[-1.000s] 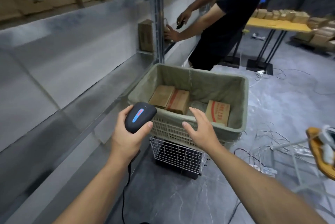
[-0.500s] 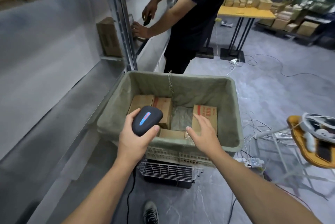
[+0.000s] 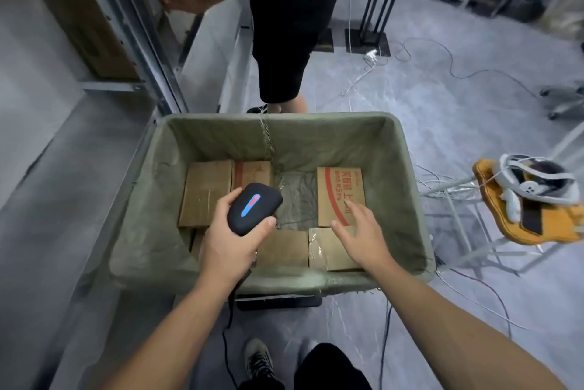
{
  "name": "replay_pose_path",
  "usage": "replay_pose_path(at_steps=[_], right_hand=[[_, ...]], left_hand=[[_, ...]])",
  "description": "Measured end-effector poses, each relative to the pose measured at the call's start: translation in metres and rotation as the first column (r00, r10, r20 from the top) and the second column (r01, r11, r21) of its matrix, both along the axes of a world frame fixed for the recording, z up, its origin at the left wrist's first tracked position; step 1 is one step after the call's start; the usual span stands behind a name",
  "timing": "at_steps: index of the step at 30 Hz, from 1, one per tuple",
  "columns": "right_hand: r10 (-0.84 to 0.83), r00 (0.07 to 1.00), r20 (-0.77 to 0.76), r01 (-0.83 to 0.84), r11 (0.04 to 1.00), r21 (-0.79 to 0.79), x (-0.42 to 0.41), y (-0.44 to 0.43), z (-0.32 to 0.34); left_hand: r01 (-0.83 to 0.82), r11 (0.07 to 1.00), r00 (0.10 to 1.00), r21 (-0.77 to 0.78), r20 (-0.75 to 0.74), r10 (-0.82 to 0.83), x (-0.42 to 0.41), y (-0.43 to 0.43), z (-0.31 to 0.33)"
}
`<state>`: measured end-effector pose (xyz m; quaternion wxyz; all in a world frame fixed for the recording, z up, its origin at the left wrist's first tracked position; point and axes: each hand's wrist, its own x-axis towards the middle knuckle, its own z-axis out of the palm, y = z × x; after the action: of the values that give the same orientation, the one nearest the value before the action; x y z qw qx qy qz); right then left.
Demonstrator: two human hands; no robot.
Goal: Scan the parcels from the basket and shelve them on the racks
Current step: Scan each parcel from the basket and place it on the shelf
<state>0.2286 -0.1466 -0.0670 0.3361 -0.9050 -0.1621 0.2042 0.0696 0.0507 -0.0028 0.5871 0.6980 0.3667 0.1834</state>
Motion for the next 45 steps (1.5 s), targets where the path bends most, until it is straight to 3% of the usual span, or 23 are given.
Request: replay_pose_path(at_steps=[13,21,33,38,42,45], right_hand=[[-0.117,0.979,-0.169,0.067,0.959,-0.277,0.090,0.044,-0.087],[-0.224,0.958,-0.182,0.096,0.843,-0.530,0.126,0.071,-0.152],[-0.264,0.931,-0.251,0.065,0.799,-0.598,0.137,0.081,-0.170],[-0.276,0.924,-0.266,0.133,0.881,-0.454,0.135,0.083,-0.161],[-0.162,0.902,-0.401,0.131,0.986,-0.105,0.128,0.068,-0.160],[-0.105,0.891,-0.441,0.154,0.985,0.079,0.123,0.061,-0.152]], left_hand=[[-0.057,0.997,0.987,-0.049,-0.151,0.049,0.092,0.000,-0.040],[-0.193,0.977,0.970,-0.089,-0.168,0.176,0.103,0.014,-0.068],[-0.223,0.961,0.972,-0.161,-0.108,0.207,0.096,0.020,-0.064],[-0.221,0.957,0.974,-0.187,-0.090,0.207,0.095,0.020,-0.063],[-0.227,0.951,0.973,-0.210,-0.077,0.215,0.094,0.022,-0.060],[-0.246,0.945,0.969,-0.217,-0.066,0.237,0.095,0.023,-0.058]])
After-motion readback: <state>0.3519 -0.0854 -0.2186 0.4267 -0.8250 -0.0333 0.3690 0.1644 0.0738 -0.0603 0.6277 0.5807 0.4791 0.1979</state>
